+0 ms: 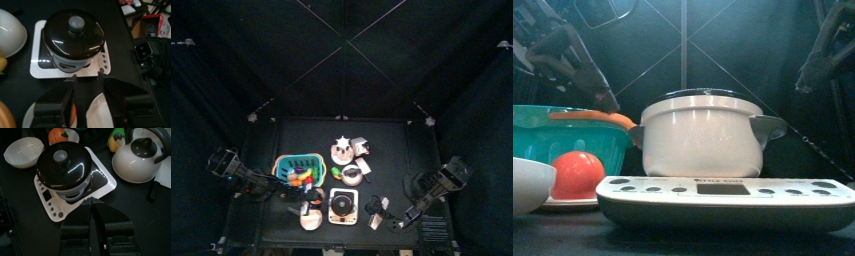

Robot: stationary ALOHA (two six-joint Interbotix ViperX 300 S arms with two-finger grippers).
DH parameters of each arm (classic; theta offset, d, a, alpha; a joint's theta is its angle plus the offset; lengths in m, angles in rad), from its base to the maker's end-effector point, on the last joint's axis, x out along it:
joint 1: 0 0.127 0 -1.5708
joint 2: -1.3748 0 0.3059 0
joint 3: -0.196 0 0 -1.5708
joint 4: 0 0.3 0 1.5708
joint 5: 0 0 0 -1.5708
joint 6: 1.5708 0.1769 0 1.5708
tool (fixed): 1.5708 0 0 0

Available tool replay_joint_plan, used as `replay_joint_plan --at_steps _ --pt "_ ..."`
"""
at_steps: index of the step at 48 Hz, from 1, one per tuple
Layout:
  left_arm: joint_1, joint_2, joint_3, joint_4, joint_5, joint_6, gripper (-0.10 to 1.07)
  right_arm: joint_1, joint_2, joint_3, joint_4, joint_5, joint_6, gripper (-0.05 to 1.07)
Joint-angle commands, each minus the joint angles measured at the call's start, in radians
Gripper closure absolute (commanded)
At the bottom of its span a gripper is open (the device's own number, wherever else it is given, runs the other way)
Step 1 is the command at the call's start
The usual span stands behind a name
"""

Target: Move pot to right of stove

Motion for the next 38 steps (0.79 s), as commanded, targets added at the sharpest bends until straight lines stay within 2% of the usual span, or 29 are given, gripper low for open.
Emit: replay_joint_plan --at_steps 1,9,15,21,25,30,38 --pt "0.003 0.017 -0.037 -0.052 -0.012 -0.002 0.08 0.012 -0.015 0.006 -0.061 0.003 0.106 0.76" --pt "0.003 -0.009 -0.026 -0.23 -0.028 -0.002 0.08 0.025 -0.006 0.031 -0.19 0.005 0.276 0.76" --pt "0.02 -0.023 0.009 -0.302 -0.094 -0.005 0.08 0.032 0.009 0.044 -0.265 -0.014 0.365 0.73" --pt "0.025 -0.021 0.014 -0.388 -0.141 -0.017 0.08 0.035 0.026 0.052 -0.273 -0.041 0.433 0.65" --pt "0.029 -0.021 0.0 -0.454 -0.144 -0.064 0.09 0.035 0.048 0.051 -0.272 -0.043 0.492 0.56" --pt "0.031 -0.018 -0.014 -0.48 -0.144 -0.112 0.09 0.035 0.067 0.049 -0.272 -0.046 0.565 0.45" --pt "0.037 0.008 -0.023 -0.443 -0.143 -0.176 0.09 0.035 0.091 0.052 -0.267 -0.035 0.673 0.3"
